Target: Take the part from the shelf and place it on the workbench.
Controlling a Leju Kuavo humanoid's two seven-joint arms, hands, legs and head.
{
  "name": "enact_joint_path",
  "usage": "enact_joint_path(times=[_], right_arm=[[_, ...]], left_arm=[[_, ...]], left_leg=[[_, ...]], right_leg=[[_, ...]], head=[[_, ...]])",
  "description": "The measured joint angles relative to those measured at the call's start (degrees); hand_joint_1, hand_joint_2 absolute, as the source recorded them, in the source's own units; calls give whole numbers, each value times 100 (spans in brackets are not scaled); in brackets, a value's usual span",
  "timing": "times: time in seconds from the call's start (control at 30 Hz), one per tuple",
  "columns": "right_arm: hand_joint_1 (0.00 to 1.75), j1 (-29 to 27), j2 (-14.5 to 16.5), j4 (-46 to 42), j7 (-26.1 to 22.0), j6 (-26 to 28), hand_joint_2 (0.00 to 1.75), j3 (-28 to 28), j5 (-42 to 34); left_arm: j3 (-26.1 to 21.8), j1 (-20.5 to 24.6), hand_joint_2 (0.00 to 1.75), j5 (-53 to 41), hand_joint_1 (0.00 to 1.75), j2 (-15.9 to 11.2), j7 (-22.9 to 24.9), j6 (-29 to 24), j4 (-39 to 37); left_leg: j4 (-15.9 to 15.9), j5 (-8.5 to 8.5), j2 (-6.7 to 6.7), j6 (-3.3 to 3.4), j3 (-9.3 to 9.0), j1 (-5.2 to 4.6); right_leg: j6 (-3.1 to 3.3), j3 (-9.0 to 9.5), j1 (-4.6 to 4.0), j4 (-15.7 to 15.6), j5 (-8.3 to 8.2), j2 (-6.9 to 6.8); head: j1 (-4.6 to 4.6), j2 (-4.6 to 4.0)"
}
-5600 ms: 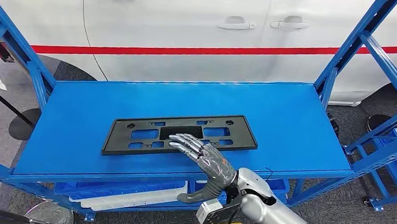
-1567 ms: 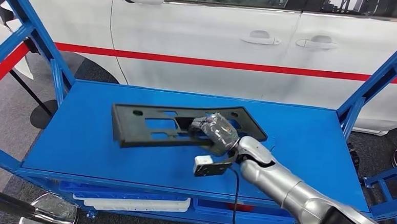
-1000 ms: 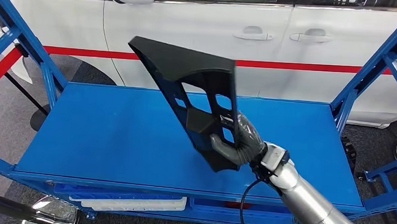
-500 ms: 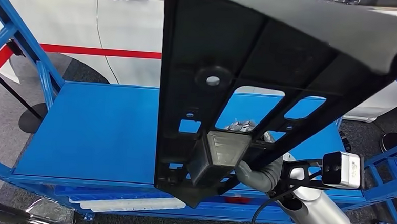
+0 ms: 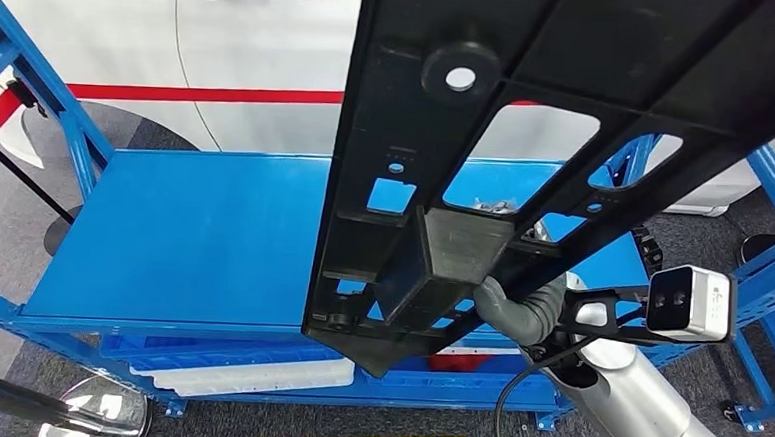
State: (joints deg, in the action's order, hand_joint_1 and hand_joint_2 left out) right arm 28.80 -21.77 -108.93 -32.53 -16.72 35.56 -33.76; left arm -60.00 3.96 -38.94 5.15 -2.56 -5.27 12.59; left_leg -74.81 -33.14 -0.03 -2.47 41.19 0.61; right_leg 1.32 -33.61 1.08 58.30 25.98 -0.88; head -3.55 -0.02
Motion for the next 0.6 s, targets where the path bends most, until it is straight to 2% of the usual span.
enact_joint_path(times=[0.03,0.07,0.1,0.13,0.17,0.2,0.27,0.3,0.33,0.37,0.43,0.47,0.5,0.53,0.57,0.6], right_arm=[[159,0,0,5,0,0,175,2,0],[159,1,0,8,-1,0,175,3,-1],[159,7,0,9,-3,7,175,3,-10],[159,23,-1,9,-11,29,175,3,-39],[159,52,-1,14,-25,67,175,5,-85],[159,90,-1,23,-43,117,175,8,-148],[159,169,0,44,-77,230,175,10,-283],[159,196,0,53,-87,289,175,7,-345],[159,215,4,57,-94,356,175,2,-397],[159,224,9,58,-106,431,175,-2,-437],[159,203,25,56,-160,594,175,-4,-473],[159,169,28,53,-203,673,175,-4,-476],[159,127,31,49,-247,748,175,-4,-476],[159,83,31,41,-287,814,175,-8,-475],[159,42,31,25,-321,873,175,-19,-475],[159,7,31,1,-346,928,175,-36,-475]], left_arm=[[0,0,0,0,0,-3,0,0,0],[0,0,0,-1,0,-8,1,-1,0],[0,3,0,-5,0,-14,5,-4,0],[0,6,0,-12,0,-25,17,-14,1],[0,8,0,-24,0,-35,34,-30,2],[0,6,0,-40,0,-45,51,-48,3],[0,-5,0,-72,0,-65,71,-71,4],[0,-13,0,-88,0,-71,70,-69,4],[0,-19,0,-104,0,-78,67,-61,4],[0,-27,0,-118,0,-82,61,-54,4],[-1,-43,0,-147,0,-94,51,-55,4],[-2,-52,0,-161,0,-100,49,-69,4],[-2,-62,0,-174,0,-104,48,-86,4],[-2,-73,0,-187,0,-108,46,-105,4],[-2,-83,0,-202,0,-111,43,-118,4],[-2,-92,0,-218,0,-116,40,-123,4]], left_leg=[[29,89,-2,2,-117,0],[267,237,-6,17,-335,0],[661,364,-27,48,-634,-2],[1119,418,-58,92,-949,-12],[1473,425,-85,134,-1180,-24],[1706,406,-108,175,-1313,-41],[1830,443,-101,247,-1316,-60],[1865,504,-76,291,-1296,-53],[1897,570,-49,343,-1264,-42],[1927,643,-20,386,-1219,-29],[1922,758,20,432,-1083,-35],[1909,810,36,431,-1004,-40],[1887,857,52,426,-919,-43],[1855,898,69,416,-828,-43],[1812,931,83,401,-738,-41],[1758,956,95,383,-654,-38]], right_leg=[[-9,-71,-2,9,-47,5],[-21,-135,-5,18,-91,12],[-34,-185,-7,26,-132,17],[-54,-228,-15,33,-173,24],[-81,-255,-19,30,-218,29],[-112,-270,-17,21,-264,32],[-189,-286,-11,-12,-354,48],[-220,-306,-6,1,-332,59],[-244,-346,-6,84,-212,69],[-260,-412,-6,270,5,75],[-278,-594,7,937,561,78],[-291,-663,12,1285,726,78],[-306,-675,15,1518,759,77],[-319,-604,20,1572,670,76],[-327,-438,26,1422,510,71],[-330,-192,31,1108,366,59]], head=[[1,0],[1,0],[0,0],[1,0],[0,0],[0,0],[1,0],[1,0],[1,0],[1,0],[1,0],[1,0],[1,0],[1,0],[1,0],[1,0]])
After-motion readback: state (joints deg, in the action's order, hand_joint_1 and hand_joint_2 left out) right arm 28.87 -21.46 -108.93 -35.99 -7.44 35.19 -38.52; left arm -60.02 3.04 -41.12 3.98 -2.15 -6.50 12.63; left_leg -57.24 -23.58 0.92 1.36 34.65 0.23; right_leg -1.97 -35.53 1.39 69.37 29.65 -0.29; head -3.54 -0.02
